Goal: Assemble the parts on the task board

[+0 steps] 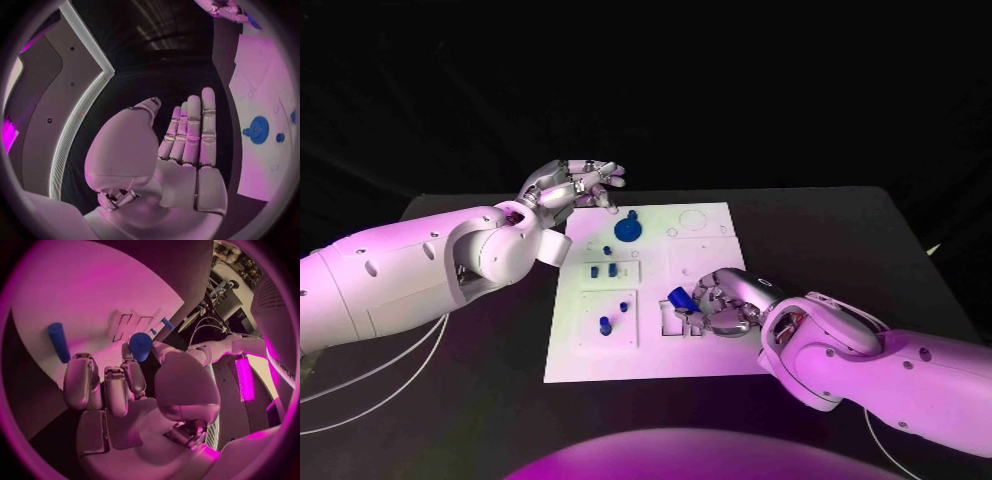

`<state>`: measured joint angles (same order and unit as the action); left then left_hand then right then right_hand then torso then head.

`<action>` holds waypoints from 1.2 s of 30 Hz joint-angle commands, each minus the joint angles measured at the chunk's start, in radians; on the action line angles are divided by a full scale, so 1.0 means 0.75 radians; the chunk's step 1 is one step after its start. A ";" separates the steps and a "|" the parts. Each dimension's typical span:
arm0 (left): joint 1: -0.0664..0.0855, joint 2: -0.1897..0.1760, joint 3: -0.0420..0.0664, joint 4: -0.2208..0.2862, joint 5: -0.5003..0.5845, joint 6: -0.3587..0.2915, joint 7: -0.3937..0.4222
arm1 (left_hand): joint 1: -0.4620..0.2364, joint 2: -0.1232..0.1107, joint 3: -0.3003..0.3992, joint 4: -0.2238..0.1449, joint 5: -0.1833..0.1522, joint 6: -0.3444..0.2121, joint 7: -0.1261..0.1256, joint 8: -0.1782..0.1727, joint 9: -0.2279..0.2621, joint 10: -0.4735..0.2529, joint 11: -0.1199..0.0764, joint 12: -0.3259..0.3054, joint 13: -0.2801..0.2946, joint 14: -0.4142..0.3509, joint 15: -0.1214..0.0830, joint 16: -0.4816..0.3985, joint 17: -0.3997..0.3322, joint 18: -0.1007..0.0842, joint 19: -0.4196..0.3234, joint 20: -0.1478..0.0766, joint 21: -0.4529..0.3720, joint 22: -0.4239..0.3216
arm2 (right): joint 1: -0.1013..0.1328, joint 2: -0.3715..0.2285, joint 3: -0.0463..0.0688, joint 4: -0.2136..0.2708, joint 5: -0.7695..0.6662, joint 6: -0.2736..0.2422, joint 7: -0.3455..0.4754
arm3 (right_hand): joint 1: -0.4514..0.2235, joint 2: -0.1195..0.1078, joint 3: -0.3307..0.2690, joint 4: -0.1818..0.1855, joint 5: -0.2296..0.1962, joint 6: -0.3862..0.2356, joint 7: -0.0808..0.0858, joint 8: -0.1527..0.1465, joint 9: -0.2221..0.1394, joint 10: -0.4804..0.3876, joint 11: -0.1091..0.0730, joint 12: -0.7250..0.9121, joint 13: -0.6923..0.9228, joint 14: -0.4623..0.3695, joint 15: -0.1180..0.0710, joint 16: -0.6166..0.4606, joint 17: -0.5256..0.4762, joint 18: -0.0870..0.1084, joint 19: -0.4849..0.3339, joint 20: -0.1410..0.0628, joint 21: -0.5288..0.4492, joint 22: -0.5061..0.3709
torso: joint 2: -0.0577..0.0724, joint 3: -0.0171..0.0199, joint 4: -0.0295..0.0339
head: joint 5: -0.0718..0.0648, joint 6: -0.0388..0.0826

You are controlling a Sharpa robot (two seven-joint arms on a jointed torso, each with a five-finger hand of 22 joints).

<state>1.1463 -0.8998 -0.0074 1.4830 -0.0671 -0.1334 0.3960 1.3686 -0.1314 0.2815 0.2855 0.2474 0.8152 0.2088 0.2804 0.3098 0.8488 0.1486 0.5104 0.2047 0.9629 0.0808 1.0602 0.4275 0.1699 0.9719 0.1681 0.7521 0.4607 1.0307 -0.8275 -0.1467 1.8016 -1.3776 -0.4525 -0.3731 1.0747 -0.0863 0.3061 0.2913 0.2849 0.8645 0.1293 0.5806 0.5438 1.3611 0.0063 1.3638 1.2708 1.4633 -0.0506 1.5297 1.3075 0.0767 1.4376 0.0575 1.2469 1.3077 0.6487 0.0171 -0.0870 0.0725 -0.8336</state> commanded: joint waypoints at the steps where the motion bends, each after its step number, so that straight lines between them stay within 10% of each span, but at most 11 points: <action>1: 0.000 0.002 0.001 0.002 -0.006 0.025 0.009 | -0.003 0.015 -0.008 -0.002 0.000 -0.012 0.001 0.009 0.002 -0.007 -0.002 0.007 0.001 -0.007 -0.002 0.006 -0.001 0.016 -0.001 0.005 -0.004 -0.002 | -0.004 0.017 0.001 -0.008 0.048 0.065 0.002 | -0.018 -0.018 -0.010 0.001 0.006 0.071 -0.071 0.010 0.013 0.023 -0.003 0.021 0.027 0.108 -0.012 0.000 0.174 -0.008 0.001 -0.010 0.005 0.106 | 0.000 0.0000 -0.0010 | 0.003 -0.002; 29: 0.000 -0.004 0.001 0.004 -0.007 0.024 0.006 | -0.005 0.021 -0.009 0.000 0.001 -0.016 0.002 0.009 0.001 -0.009 -0.001 0.009 0.002 -0.008 -0.002 0.009 -0.001 0.016 -0.001 0.006 -0.006 -0.003 | -0.011 0.059 0.000 -0.051 -0.063 0.123 -0.083 | -0.145 0.003 -0.071 0.004 0.012 0.087 -0.086 0.030 0.036 0.055 -0.017 0.038 0.072 0.110 -0.025 0.001 0.179 -0.010 0.006 -0.023 0.007 0.116 | 0.000 0.0005 -0.0020 | 0.012 -0.016; 36: 0.000 -0.004 0.001 0.004 -0.007 0.024 0.005 | -0.005 0.021 -0.009 0.000 0.001 -0.016 0.002 0.009 0.001 -0.009 -0.001 0.009 0.002 -0.008 -0.002 0.009 -0.001 0.016 -0.001 0.006 -0.006 -0.003 | -0.011 0.062 0.000 -0.049 -0.093 0.119 -0.083 | -0.236 0.017 -0.144 0.005 -0.093 0.085 -0.088 0.037 0.049 0.057 -0.018 0.031 0.078 0.109 -0.026 -0.001 0.177 -0.009 0.006 -0.024 0.000 0.119 | -0.002 0.0005 -0.0023 | 0.012 -0.013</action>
<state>1.1463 -0.9038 -0.0075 1.4839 -0.0674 -0.1325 0.3947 1.3646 -0.1273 0.2815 0.2854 0.2474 0.8116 0.2053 0.2804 0.3097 0.8489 0.1485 0.5140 0.2044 0.9629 0.0808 1.0602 0.4277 0.1700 0.9720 0.1681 0.7522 0.4599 1.0235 -0.7820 -0.1466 1.7643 -1.4091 -0.3730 -0.4218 0.9046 -0.0738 0.2019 0.2947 0.2199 0.9346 0.0658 0.6117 0.5813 1.3961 -0.0063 1.3918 1.3080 1.4666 -0.0612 1.5296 1.3074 0.0768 1.4411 0.0464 1.2525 1.3081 0.6481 0.0174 -0.0887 0.0821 -0.8450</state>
